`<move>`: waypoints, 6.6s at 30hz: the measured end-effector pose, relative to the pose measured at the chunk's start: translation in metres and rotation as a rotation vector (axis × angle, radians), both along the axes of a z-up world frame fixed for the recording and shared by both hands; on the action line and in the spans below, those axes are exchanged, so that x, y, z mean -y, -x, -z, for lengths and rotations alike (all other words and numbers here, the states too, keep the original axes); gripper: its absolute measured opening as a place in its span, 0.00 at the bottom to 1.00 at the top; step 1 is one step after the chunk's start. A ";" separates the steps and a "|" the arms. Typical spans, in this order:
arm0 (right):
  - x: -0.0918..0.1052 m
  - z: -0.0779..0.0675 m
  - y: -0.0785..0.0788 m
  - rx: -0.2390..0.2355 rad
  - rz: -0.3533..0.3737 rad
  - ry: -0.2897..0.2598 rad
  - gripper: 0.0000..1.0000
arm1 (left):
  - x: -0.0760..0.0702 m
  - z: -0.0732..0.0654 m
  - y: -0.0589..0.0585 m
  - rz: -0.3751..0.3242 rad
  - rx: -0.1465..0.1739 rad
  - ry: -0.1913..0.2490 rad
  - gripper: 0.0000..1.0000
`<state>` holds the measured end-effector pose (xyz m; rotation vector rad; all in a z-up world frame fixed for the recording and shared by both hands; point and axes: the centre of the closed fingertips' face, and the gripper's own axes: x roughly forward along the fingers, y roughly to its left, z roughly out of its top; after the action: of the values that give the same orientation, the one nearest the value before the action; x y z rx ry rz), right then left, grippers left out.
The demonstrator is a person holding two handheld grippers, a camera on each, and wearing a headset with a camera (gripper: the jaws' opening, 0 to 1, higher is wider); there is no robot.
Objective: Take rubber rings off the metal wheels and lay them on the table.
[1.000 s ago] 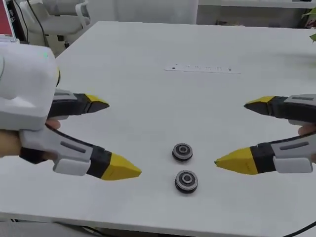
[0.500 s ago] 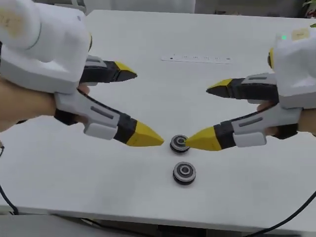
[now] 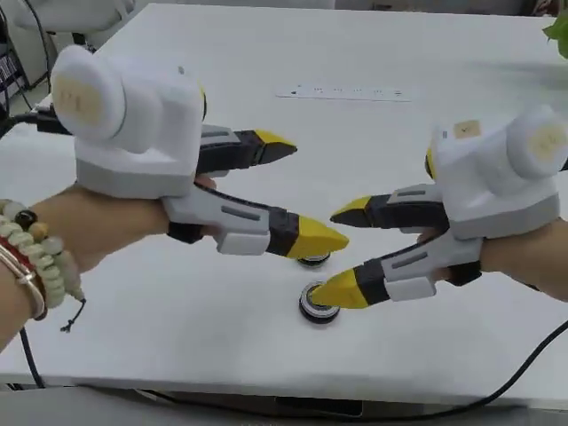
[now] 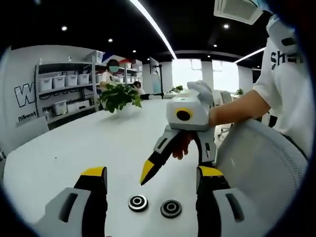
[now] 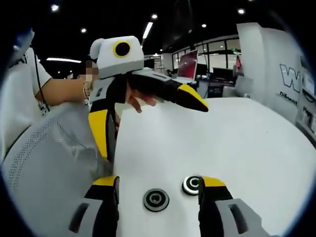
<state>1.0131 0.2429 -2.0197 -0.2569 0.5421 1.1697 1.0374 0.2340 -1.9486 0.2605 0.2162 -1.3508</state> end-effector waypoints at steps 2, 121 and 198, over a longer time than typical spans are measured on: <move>0.003 0.005 0.001 -0.008 0.003 0.010 0.60 | -0.001 0.008 0.001 0.005 0.012 -0.035 0.67; 0.032 0.059 0.007 -0.306 0.209 0.113 0.00 | 0.009 0.111 0.033 0.116 -0.085 -0.145 0.11; 0.029 0.057 0.011 -0.358 0.206 0.086 0.00 | 0.006 0.109 0.036 0.153 -0.055 -0.204 0.07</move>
<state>1.0022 0.2140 -2.0767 -0.0609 0.9124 0.9961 1.0012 0.2277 -2.0573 0.4178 0.3881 -1.4900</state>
